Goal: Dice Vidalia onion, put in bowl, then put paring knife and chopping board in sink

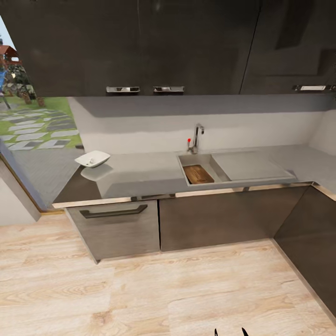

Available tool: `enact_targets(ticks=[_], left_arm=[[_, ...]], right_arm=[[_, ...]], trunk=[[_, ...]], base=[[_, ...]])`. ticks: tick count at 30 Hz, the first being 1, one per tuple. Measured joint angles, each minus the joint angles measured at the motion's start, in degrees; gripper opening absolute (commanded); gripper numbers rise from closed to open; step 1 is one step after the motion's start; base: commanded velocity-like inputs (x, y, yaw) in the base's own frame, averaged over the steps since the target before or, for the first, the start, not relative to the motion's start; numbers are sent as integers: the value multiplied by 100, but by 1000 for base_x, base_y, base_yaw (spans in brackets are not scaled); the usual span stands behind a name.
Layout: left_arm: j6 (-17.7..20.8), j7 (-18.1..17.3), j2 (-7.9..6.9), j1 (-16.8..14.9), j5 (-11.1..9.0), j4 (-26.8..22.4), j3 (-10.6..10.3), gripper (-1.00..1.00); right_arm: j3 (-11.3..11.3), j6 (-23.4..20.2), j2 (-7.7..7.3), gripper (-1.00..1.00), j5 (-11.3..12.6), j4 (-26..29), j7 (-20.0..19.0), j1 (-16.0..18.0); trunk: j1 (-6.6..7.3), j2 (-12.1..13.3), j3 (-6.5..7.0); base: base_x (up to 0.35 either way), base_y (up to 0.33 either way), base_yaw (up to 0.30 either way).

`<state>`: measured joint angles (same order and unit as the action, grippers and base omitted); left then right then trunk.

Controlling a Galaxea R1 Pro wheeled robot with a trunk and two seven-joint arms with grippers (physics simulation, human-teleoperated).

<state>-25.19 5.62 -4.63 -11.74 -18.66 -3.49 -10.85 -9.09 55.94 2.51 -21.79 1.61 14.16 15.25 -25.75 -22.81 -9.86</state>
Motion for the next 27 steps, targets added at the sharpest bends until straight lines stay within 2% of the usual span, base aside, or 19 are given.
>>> enact_targets(ticks=[14, 27], left_arm=[[1, 4, -37, 0, -2, -21, 32, 100], [2, 4, -38, 1, 0, -8, 23, 100]], right_arm=[[-2, 9, -6, 100, -1, 0, 0, 0], [0, 10, 3, 100, 0, -1, 4, 0]], trunk=[[0, 0, 126], [0, 1, 244]], base=[[0, 0, 1], [0, 0, 66]])
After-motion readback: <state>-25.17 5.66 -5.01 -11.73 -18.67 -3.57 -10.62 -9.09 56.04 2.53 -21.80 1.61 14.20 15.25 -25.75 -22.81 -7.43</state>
